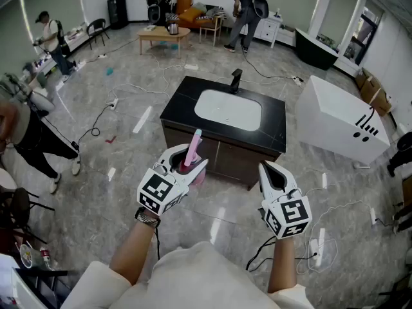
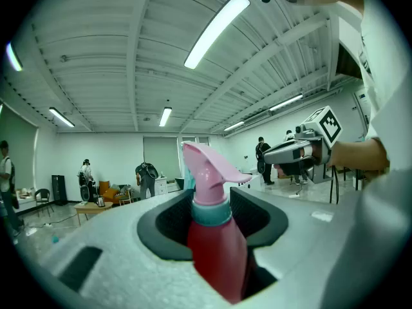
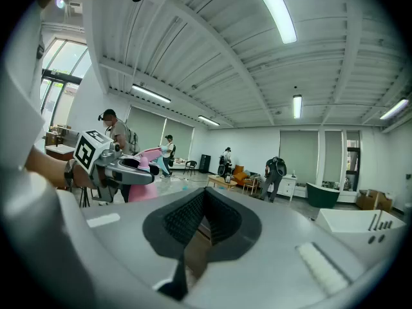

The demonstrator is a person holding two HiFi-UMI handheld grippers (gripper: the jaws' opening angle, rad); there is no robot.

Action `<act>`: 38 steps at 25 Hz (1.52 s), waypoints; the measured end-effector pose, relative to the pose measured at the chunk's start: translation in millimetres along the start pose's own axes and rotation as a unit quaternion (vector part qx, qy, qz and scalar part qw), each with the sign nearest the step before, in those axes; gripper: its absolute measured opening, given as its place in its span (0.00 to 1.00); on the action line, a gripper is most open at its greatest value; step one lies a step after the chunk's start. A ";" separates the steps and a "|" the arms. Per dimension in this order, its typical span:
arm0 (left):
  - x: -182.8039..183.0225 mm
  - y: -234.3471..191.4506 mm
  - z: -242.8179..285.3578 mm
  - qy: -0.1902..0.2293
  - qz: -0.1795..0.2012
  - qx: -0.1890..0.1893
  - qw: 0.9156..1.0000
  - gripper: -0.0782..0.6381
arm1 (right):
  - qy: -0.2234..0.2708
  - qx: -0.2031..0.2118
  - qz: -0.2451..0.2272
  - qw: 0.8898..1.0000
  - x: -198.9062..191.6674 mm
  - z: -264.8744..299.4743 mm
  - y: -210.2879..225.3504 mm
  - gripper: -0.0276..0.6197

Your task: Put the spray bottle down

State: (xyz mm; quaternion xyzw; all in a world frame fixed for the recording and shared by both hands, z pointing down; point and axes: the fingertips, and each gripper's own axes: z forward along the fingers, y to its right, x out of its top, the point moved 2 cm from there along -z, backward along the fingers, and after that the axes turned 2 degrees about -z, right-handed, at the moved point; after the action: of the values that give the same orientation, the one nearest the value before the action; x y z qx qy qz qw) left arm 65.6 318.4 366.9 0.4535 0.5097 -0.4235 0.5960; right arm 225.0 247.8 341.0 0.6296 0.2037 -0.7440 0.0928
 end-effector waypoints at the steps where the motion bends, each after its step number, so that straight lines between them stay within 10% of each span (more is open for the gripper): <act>1: 0.5 1.4 1.9 0.000 0.001 -0.001 1.000 0.37 | 0.000 -0.001 0.000 1.000 -0.4 -0.2 1.5 0.05; 28: -9.1 74.4 41.3 -0.021 -0.018 0.036 0.999 0.37 | 0.012 0.043 0.044 0.998 -35.2 -45.4 64.4 0.05; 38: -10.8 15.5 92.7 -0.003 -0.009 0.022 1.000 0.37 | 0.015 0.033 0.037 0.999 -37.4 12.9 96.1 0.05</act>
State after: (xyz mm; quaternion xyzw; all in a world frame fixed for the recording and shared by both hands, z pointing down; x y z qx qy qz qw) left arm 100.0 232.2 385.7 0.4606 0.5025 -0.4416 0.5834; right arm 258.5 151.6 361.2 0.6505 0.1572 -0.7368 0.0963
